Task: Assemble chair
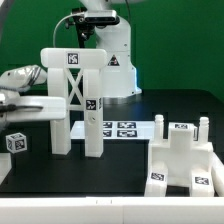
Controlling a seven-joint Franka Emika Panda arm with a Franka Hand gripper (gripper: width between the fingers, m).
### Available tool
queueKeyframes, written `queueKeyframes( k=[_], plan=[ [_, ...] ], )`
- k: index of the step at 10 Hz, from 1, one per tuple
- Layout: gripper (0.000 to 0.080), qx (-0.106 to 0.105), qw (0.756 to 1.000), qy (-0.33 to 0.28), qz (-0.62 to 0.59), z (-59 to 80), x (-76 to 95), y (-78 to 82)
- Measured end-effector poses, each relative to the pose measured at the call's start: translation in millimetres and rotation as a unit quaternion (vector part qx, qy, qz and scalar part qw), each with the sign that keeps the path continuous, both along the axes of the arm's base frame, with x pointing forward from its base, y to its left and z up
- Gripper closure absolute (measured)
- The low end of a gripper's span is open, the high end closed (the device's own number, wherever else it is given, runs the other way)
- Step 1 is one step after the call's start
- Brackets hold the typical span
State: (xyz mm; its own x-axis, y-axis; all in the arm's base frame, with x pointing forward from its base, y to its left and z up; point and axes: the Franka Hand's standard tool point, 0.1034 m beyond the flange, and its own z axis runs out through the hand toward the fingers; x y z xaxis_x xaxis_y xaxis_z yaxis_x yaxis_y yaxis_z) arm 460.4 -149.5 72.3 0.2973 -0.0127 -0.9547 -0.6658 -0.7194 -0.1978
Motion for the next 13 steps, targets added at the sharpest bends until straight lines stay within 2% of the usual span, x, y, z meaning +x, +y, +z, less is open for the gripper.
queueKeyframes(
  k=[2,3,13],
  plan=[
    [0.0151,-0.053,0.996,0.07,-0.02,-1.9,-4.6,0.1],
    [0.0151,-0.047,0.997,0.056,-0.017,-2.9,-3.1,-0.2],
    [0.0151,-0.045,0.997,0.057,-0.019,-3.7,-3.8,0.3]
  ],
)
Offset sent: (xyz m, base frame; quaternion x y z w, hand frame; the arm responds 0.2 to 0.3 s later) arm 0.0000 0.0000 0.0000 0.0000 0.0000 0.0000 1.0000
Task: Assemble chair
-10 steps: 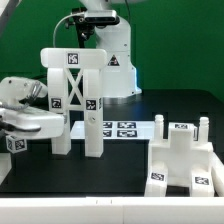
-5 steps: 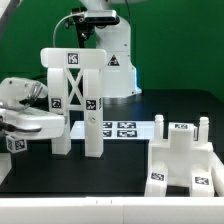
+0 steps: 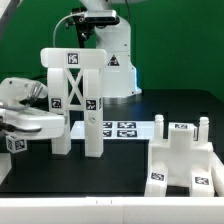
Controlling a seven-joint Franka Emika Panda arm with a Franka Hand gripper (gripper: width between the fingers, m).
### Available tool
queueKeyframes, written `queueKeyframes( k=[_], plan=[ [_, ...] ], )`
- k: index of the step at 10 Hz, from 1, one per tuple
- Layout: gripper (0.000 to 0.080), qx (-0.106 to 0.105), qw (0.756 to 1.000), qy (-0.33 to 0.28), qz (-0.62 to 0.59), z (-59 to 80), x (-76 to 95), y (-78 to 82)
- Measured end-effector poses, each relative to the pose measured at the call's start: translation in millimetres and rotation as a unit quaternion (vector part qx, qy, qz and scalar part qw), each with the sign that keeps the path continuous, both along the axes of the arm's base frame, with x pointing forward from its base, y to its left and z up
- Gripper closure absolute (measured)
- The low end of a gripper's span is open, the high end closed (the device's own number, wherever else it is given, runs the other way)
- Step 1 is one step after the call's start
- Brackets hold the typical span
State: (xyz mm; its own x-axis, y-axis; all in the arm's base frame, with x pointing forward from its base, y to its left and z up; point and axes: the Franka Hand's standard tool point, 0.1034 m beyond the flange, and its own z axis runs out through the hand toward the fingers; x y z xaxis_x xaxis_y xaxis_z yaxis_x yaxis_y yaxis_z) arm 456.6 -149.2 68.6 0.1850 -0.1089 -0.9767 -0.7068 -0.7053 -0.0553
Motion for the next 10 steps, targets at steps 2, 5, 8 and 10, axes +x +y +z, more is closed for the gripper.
queueKeyframes(
  k=[2,5,8,10],
  plan=[
    [0.0151,0.0,1.0,0.001,-0.003,-0.3,-0.8,-1.3],
    [0.0151,0.02,0.997,-0.013,-0.069,-2.7,2.4,-6.0],
    [0.0151,0.037,0.988,-0.019,-0.147,-6.7,-1.2,-13.6],
    [0.0151,0.048,0.977,-0.026,-0.206,-10.7,-2.4,-18.8]
  ],
)
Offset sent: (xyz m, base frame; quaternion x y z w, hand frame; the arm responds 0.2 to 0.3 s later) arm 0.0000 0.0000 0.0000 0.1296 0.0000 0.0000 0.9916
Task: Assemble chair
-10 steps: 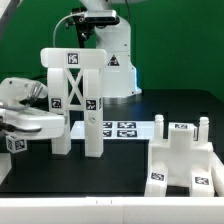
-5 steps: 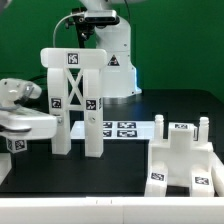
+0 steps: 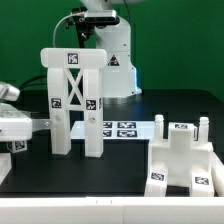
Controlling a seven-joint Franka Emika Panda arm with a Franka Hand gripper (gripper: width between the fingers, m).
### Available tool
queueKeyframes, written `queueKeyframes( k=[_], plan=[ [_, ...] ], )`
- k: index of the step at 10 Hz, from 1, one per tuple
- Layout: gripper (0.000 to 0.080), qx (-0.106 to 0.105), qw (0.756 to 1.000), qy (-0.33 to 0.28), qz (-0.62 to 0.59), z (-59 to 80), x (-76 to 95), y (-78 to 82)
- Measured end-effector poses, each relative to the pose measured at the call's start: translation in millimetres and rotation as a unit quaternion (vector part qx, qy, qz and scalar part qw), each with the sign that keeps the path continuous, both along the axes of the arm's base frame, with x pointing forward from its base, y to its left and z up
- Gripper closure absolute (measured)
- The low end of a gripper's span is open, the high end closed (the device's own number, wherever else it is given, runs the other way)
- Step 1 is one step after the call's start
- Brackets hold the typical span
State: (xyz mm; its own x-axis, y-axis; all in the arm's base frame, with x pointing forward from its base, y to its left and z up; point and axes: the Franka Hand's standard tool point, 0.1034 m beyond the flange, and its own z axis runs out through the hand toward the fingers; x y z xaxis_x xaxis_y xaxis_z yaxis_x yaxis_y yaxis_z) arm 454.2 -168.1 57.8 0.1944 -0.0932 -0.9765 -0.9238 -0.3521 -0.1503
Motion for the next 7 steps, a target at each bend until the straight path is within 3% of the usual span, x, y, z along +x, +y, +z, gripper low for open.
queueKeyframes(
  k=[3,5,7],
  plan=[
    [0.0151,0.018,0.997,0.021,-0.066,-4.3,-10.6,-3.6],
    [0.0151,0.015,0.995,0.071,-0.075,-7.8,-19.0,-0.9],
    [0.0151,0.015,0.994,0.078,-0.072,-9.6,-23.0,8.7]
  ],
)
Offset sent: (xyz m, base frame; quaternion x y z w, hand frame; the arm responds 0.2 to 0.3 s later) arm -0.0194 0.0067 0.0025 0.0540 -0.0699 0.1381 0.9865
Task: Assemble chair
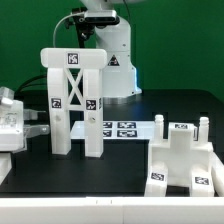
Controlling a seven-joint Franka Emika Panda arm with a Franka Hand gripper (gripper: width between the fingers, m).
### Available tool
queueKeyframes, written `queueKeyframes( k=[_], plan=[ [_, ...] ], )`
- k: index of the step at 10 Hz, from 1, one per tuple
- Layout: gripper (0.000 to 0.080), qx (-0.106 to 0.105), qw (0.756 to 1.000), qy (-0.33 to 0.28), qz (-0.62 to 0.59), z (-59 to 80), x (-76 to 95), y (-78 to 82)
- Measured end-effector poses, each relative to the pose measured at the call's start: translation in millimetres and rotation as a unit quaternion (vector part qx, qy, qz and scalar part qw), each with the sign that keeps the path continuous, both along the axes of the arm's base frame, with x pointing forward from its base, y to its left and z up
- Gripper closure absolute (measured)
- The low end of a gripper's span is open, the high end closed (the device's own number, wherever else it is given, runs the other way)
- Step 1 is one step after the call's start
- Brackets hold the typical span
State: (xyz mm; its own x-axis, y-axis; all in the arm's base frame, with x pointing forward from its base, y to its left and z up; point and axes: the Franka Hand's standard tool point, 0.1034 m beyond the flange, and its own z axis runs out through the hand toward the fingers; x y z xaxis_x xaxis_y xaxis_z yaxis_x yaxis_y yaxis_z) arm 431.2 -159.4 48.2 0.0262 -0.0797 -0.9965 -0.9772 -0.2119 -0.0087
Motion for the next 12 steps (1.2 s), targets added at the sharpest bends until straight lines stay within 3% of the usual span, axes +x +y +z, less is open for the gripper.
queueKeyframes(
  k=[5,9,10,11,12],
  plan=[
    [0.0151,-0.003,1.0,0.016,0.02,3.7,16.4,26.0],
    [0.0151,0.001,1.0,0.019,0.024,0.4,15.8,31.9],
    [0.028,0.001,1.0,0.019,0.023,0.3,15.5,31.4],
    [0.028,0.001,1.0,0.019,0.023,0.2,15.3,31.0],
    [0.042,0.002,1.0,0.019,0.023,0.3,15.4,30.9]
  ],
)
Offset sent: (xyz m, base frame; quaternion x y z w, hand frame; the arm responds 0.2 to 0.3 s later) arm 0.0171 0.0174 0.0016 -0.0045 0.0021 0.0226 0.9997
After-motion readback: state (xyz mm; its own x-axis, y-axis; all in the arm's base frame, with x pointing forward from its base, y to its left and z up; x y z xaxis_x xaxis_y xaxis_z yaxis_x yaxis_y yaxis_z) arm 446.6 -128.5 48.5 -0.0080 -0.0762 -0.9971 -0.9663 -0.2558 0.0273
